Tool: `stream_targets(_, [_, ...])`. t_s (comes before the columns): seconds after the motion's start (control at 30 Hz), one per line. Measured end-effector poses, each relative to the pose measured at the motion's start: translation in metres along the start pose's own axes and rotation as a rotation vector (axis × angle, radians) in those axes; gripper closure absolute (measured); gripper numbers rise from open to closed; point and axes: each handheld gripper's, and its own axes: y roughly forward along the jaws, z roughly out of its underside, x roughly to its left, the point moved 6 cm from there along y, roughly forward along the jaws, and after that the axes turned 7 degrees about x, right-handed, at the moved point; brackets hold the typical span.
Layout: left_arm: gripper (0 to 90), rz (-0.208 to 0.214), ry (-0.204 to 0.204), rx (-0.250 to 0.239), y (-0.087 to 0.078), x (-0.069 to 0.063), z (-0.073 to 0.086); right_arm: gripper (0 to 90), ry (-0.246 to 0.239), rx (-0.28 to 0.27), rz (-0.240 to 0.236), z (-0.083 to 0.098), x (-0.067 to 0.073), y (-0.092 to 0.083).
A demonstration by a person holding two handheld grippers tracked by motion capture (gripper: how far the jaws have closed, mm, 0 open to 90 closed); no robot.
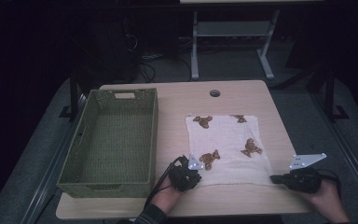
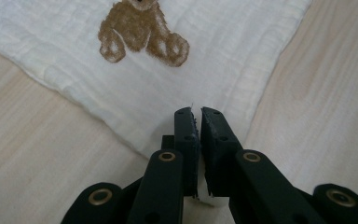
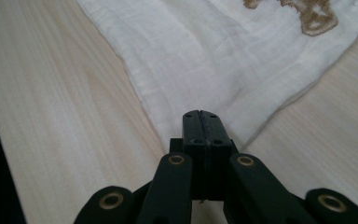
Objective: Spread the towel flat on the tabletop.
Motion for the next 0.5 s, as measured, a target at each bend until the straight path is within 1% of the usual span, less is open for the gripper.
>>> stream_targets(0.03, [85.1, 0.002, -0.004, -0.003, -0.001, -0.003, 0.002, 90.0, -0.002, -0.001, -0.006, 0.003, 0.003, -0.002])
stream_targets(0.07, [85.2, 0.003, -0.002, 0.004, -0.003, -0.004, 0.004, 90.0, -0.007, -0.004, -0.009, 0.004, 0.003, -0.002])
stream_targets(0.1, [85.3, 0.002, 0.0, 0.004, -0.003, -0.005, 0.005, 90.0, 0.002, 0.002, -0.012, 0.005, 0.005, -0.003])
stream_targets(0.13, [85.4, 0.002, 0.002, 0.005, -0.004, -0.006, 0.007, 90.0, -0.011, -0.004, -0.013, 0.006, 0.005, -0.003])
stream_targets(0.2, [85.0, 0.011, -0.006, 0.002, -0.005, -0.007, 0.008, 89.9, -0.01, -0.003, -0.013, 0.007, 0.007, -0.004])
stream_targets(0.23, [83.1, 0.015, -0.012, 0.004, -0.005, -0.006, 0.007, 89.9, -0.01, -0.005, -0.012, 0.007, 0.008, -0.004])
stream_targets(0.27, [81.1, 0.015, -0.021, -0.001, -0.005, -0.005, 0.006, 89.8, 0.0, -0.01, -0.011, 0.006, 0.008, -0.005])
stream_targets(0.3, [80.2, 0.017, -0.033, -0.007, -0.004, -0.005, 0.005, 89.7, -0.009, -0.018, -0.011, 0.005, 0.006, -0.005])
stream_targets(0.33, [78.7, 0.015, -0.033, -0.012, -0.004, -0.003, 0.003, 89.1, -0.011, -0.024, -0.009, 0.003, 0.006, -0.005])
stream_targets(0.37, [77.1, 0.015, -0.041, -0.015, -0.004, -0.003, 0.002, 88.1, -0.014, -0.029, -0.001, 0.002, 0.004, -0.005])
stream_targets(0.4, [76.3, 0.012, -0.043, -0.024, -0.004, -0.001, -0.001, 86.9, -0.015, -0.032, 0.005, 0.0, 0.003, -0.006])
stream_targets(0.43, [74.3, 0.007, -0.047, -0.033, -0.005, 0.0, -0.003, 85.4, -0.006, -0.041, 0.005, -0.003, 0.003, -0.006])
stream_targets(0.5, [72.4, 0.002, -0.063, -0.056, -0.006, 0.003, -0.01, 82.8, -0.01, -0.054, 0.011, -0.007, -0.001, -0.007])
